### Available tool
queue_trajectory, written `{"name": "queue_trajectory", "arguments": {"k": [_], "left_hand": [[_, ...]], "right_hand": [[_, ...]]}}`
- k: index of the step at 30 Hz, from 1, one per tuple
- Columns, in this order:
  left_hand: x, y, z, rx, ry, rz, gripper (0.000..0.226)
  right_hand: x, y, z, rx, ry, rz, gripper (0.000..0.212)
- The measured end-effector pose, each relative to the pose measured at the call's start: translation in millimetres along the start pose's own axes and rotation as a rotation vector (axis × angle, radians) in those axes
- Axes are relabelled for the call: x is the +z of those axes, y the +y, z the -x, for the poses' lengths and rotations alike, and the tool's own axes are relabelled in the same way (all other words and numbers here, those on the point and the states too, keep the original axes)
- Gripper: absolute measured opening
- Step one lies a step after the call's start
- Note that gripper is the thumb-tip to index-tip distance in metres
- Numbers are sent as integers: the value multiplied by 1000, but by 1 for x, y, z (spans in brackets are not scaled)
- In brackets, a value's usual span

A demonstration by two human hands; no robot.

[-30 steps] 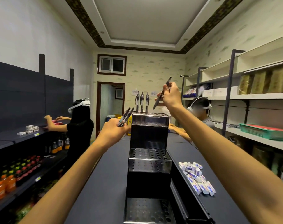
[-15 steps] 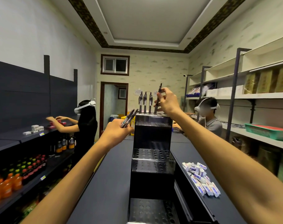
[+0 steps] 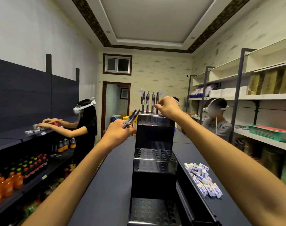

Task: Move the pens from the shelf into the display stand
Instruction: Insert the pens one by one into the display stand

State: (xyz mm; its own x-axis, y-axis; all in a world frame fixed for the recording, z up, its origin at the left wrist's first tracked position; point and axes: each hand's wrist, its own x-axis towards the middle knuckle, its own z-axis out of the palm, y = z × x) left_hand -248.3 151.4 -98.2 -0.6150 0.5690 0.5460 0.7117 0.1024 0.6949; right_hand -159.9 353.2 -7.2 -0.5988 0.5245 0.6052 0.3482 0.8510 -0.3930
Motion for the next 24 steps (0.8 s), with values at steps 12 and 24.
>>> {"name": "queue_trajectory", "arguments": {"k": [12, 24], "left_hand": [[21, 20, -6, -15, 10, 91, 30], [35, 28, -6, 68, 3, 52, 16]], "right_hand": [[-7, -20, 80, -339, 341, -373, 20], [0, -9, 98, -35, -178, -826, 10]]}}
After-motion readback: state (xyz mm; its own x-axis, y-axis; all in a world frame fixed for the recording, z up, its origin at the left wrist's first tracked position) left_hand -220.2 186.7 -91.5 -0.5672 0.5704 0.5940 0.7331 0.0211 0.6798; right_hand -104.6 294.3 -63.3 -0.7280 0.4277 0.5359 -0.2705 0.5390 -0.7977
